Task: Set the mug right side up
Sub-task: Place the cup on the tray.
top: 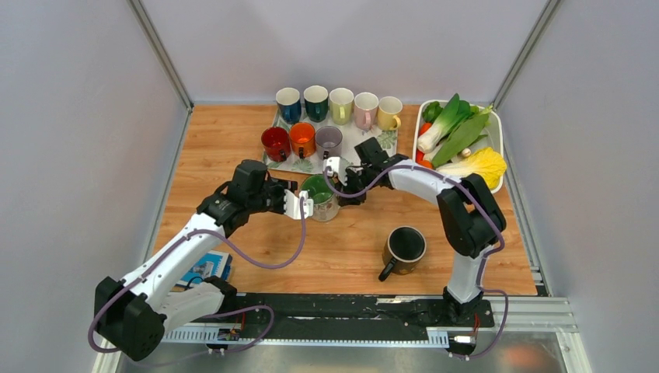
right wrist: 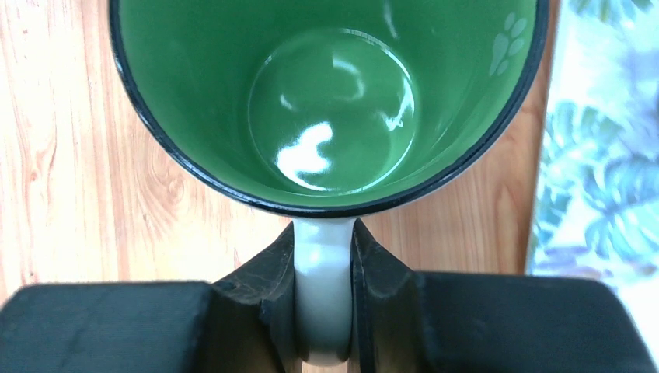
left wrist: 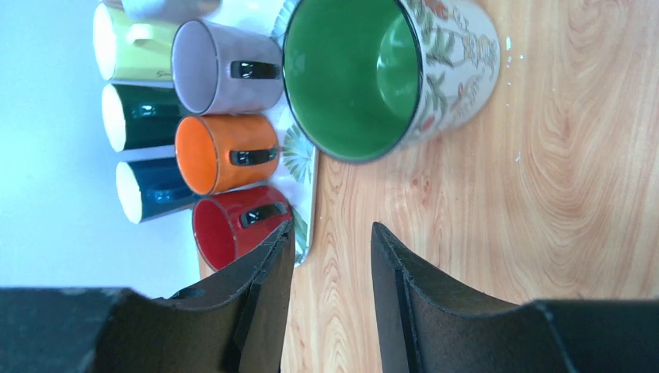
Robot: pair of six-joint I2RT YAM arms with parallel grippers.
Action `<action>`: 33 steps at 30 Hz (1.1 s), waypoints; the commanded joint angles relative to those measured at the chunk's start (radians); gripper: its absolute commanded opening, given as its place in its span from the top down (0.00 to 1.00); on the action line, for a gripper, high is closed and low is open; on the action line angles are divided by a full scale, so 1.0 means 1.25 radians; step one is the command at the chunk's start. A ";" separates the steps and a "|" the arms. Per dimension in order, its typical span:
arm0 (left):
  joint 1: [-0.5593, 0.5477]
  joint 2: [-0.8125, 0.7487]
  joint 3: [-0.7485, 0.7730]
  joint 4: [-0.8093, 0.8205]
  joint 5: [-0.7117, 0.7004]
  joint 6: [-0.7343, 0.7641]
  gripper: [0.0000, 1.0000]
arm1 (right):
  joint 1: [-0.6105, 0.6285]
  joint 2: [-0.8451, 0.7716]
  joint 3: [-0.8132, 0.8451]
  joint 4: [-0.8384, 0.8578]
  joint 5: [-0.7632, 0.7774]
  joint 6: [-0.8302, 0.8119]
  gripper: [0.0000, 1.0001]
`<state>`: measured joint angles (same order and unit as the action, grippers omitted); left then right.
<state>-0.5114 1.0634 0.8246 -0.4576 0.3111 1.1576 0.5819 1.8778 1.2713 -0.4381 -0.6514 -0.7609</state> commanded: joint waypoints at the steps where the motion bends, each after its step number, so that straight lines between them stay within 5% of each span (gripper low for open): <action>1: -0.006 -0.024 -0.019 0.078 -0.035 -0.086 0.51 | -0.052 -0.115 0.007 0.039 -0.063 0.046 1.00; 16: -0.005 0.035 0.017 0.107 -0.062 -0.146 0.52 | -0.205 -0.203 0.036 0.033 -0.061 0.139 1.00; 33: -0.004 0.041 0.022 0.099 -0.077 -0.162 0.52 | -0.175 -0.077 0.092 0.319 0.331 0.481 1.00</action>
<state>-0.5148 1.1328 0.8242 -0.3534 0.2180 0.9760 0.3309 1.7691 1.2922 -0.2527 -0.3733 -0.3161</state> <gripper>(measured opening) 0.482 0.220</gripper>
